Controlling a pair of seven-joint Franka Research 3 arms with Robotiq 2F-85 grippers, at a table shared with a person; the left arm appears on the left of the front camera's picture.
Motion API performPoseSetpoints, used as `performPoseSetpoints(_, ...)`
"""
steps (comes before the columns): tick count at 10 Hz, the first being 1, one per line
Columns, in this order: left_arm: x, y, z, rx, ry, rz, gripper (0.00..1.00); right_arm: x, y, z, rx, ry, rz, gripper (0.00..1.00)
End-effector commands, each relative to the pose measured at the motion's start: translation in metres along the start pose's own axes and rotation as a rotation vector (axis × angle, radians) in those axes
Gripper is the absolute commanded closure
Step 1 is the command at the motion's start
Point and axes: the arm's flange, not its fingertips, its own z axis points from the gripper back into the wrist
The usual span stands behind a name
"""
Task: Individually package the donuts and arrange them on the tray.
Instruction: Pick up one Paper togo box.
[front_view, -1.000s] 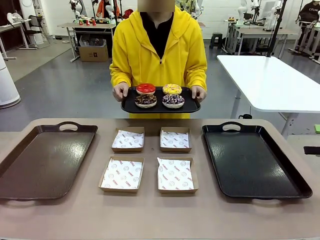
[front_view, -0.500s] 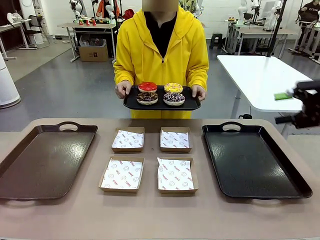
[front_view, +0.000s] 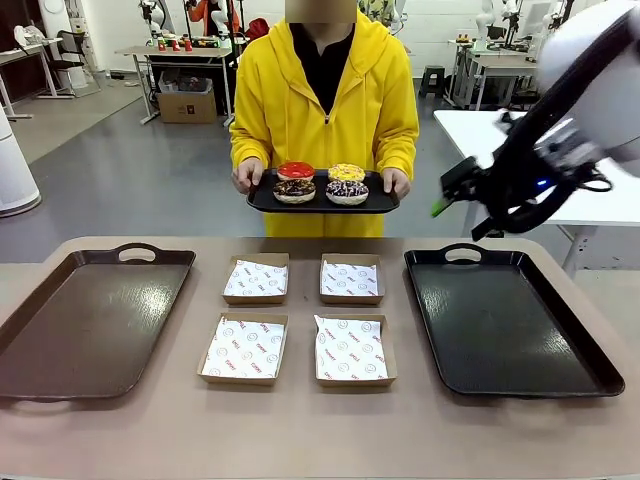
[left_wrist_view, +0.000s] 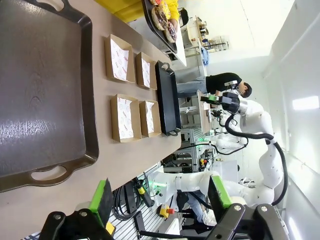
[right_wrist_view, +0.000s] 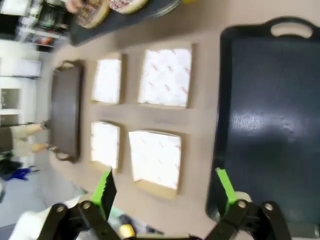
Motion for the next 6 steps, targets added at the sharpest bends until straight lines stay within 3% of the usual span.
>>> performPoseSetpoints(1,0.0,0.0,0.002,-0.018,-0.009,-0.012,0.0,0.007,0.014,-0.025,-0.179,0.013,0.007,0.0)
performPoseSetpoints(3,0.0,0.0,0.002,-0.018,-0.009,-0.012,0.0,0.006,0.028,-0.035,-0.266,0.015,0.056,0.0)
performPoseSetpoints(4,0.0,0.0,0.002,-0.018,-0.009,-0.012,0.0,0.002,0.027,-0.032,-0.28,0.032,0.073,0.0)
performPoseSetpoints(5,0.0,0.0,0.002,-0.018,-0.009,-0.012,0.0,0.0,0.021,-0.027,-0.195,0.037,0.1,0.0)
performPoseSetpoints(6,0.0,0.0,0.002,-0.018,-0.009,-0.012,0.0,-0.002,0.024,-0.04,-0.261,0.018,0.082,0.0)
